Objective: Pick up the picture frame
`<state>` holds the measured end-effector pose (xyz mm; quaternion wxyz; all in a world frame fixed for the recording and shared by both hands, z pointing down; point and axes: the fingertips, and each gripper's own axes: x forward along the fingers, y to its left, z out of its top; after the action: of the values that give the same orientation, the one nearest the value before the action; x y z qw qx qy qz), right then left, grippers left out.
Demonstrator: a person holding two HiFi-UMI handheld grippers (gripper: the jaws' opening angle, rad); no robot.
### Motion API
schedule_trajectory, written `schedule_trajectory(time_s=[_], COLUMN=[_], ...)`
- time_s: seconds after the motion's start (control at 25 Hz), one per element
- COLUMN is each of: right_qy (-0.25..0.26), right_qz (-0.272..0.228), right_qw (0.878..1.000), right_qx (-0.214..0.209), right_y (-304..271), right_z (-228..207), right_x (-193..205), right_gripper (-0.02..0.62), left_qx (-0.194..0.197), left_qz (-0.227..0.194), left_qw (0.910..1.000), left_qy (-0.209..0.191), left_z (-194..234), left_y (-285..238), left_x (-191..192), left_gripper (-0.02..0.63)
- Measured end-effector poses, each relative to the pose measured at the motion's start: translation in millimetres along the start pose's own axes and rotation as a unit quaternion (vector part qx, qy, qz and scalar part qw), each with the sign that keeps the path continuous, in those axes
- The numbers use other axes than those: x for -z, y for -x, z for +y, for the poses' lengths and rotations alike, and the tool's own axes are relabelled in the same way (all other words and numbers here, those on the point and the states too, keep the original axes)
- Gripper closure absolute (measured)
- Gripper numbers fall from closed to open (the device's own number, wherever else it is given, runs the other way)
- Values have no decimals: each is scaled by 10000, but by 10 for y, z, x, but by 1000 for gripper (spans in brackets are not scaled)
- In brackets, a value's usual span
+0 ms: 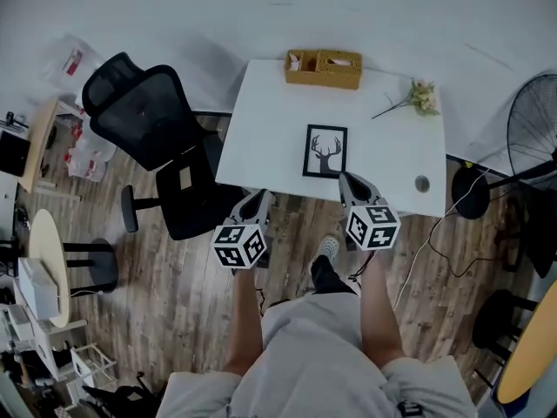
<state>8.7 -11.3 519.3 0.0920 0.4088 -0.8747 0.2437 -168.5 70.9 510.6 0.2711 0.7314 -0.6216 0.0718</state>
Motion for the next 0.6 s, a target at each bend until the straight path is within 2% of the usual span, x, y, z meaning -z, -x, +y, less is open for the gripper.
schedule_trajectory(time_s=[0.2, 0.36, 0.6], right_qy=[-333, -419, -539], right_qz=[-94, -4, 342], right_qw=[9991, 9982, 9963], right_qx=[240, 437, 581], right_y=[-229, -376, -520], right_z=[-410, -699, -952], right_x=[-90, -78, 136], right_gripper=[574, 574, 572], left_qx=[-236, -44, -18], left_qz=[221, 75, 172], left_qw=[9985, 9993, 9993], left_qy=[-436, -362, -337], left_z=[-47, -122, -59], left_y=[-506, -787, -997], left_x=[-195, -369, -284], left_gripper=[580, 581, 581])
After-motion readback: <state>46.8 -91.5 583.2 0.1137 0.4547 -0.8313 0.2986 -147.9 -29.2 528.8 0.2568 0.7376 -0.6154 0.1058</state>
